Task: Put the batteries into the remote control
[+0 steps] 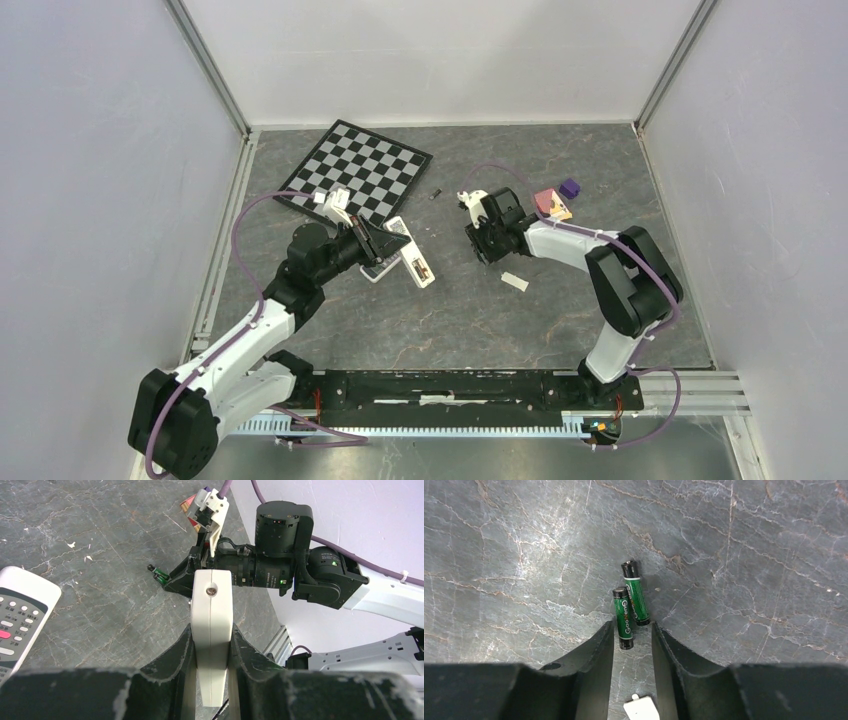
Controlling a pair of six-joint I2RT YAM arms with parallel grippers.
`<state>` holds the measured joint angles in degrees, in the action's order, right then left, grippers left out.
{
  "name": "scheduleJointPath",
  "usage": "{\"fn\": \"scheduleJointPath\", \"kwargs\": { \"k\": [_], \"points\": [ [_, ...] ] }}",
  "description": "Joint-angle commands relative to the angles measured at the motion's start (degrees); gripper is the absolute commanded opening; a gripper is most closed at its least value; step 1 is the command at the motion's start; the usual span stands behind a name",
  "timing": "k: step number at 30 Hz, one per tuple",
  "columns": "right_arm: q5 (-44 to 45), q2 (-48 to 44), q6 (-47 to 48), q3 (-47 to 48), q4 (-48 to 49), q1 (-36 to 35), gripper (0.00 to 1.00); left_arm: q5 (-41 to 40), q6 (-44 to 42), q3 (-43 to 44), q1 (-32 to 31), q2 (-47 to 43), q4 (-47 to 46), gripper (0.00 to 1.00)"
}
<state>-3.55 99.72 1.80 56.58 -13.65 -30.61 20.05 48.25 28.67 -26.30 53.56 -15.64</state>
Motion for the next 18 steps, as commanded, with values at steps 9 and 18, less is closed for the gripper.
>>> {"fn": "scheduleJointPath", "kwargs": {
  "k": [9, 18],
  "points": [
    [0.3, 1.2, -1.7, 2.2, -5.6, 0.1, 0.25, 1.3, -2.5, 2.1, 0.9, -0.5, -0.8, 0.02],
    [-3.8, -1.1, -1.3, 1.3, -8.3, -0.3, 0.13, 1.4, -2.9, 2.8, 1.3, 0.0, -0.7, 0.02]
  ]
}}
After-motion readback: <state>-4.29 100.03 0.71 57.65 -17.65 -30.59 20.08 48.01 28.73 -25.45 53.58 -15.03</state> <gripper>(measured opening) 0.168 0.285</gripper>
